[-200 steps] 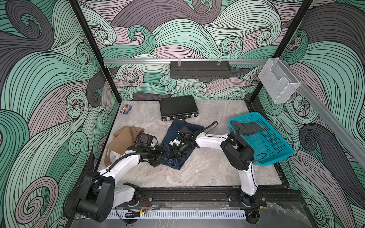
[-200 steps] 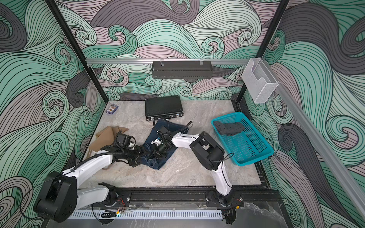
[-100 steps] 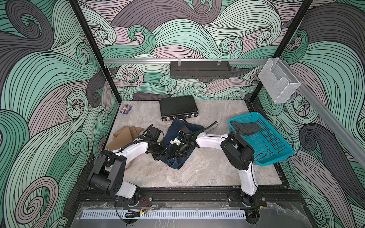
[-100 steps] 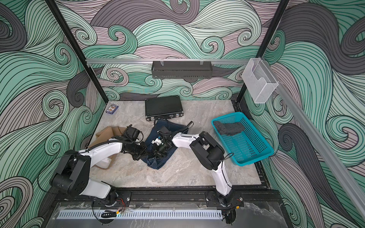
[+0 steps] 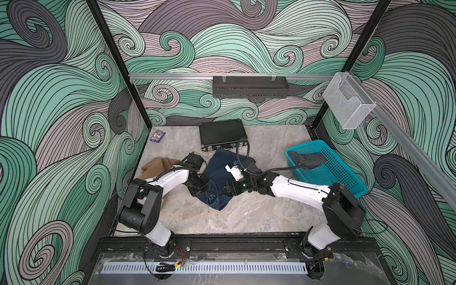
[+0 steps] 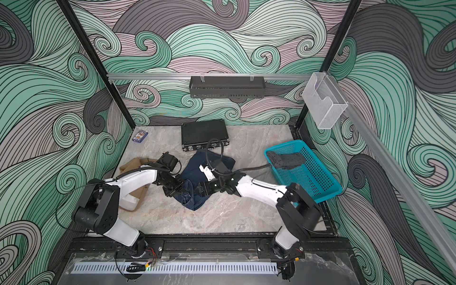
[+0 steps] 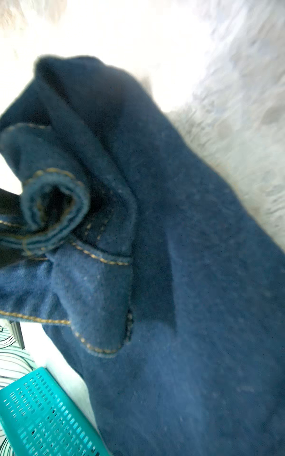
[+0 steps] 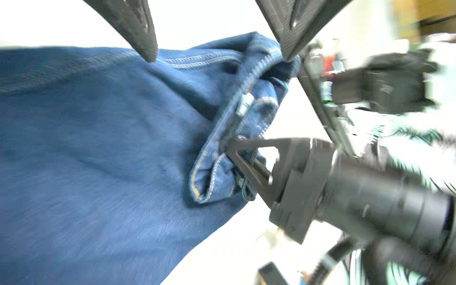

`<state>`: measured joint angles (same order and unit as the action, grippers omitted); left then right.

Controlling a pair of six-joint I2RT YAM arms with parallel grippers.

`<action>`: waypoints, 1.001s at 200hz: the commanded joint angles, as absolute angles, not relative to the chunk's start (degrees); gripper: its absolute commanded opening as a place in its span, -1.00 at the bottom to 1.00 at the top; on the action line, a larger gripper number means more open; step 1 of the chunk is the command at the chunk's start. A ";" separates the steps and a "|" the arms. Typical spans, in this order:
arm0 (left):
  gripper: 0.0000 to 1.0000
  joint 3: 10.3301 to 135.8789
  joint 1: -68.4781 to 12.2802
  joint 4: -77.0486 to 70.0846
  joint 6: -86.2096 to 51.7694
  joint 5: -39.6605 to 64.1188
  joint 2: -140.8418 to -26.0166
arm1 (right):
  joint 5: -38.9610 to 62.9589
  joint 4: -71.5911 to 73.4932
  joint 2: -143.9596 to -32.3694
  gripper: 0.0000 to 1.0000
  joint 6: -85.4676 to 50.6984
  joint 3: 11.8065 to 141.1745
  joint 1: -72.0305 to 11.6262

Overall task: Roll up the skirts
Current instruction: Roll the skirt at the center of the board.

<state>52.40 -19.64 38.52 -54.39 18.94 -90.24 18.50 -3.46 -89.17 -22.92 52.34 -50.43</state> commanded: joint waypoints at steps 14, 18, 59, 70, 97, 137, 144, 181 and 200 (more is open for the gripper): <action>-1.00 55.18 -19.58 41.26 -53.51 16.34 -92.64 | 2.23 20.70 -84.29 0.63 -4.76 39.42 -61.05; -1.00 55.36 -19.66 41.33 -53.52 16.50 -92.87 | 0.73 22.20 -84.33 0.64 -3.56 38.52 -62.29; -1.00 56.31 -20.28 41.28 -54.57 17.14 -93.92 | -7.47 24.00 -90.01 0.99 -2.73 41.09 -68.59; -1.00 56.81 -20.45 41.46 -54.75 17.52 -94.25 | -9.69 23.24 -92.37 0.99 -4.01 42.80 -68.95; -1.00 57.39 -20.92 41.73 -55.42 17.78 -94.14 | -13.39 17.48 -97.79 0.92 -8.62 48.97 -68.93; -1.00 60.33 -20.92 42.91 -55.06 17.58 -94.56 | -9.57 17.66 -98.74 -0.08 -19.40 49.03 -64.75; -1.00 61.36 -20.93 43.57 -54.60 17.26 -95.27 | -7.16 17.49 -98.64 -0.31 -21.53 48.75 -62.94; -1.00 66.96 -21.03 44.55 -52.56 18.92 -101.22 | 5.08 15.34 -100.23 -0.99 -28.20 48.97 -54.60; -0.87 71.50 -21.16 47.28 -50.63 17.82 -104.58 | 9.85 12.50 -102.08 -0.99 -30.14 50.09 -51.44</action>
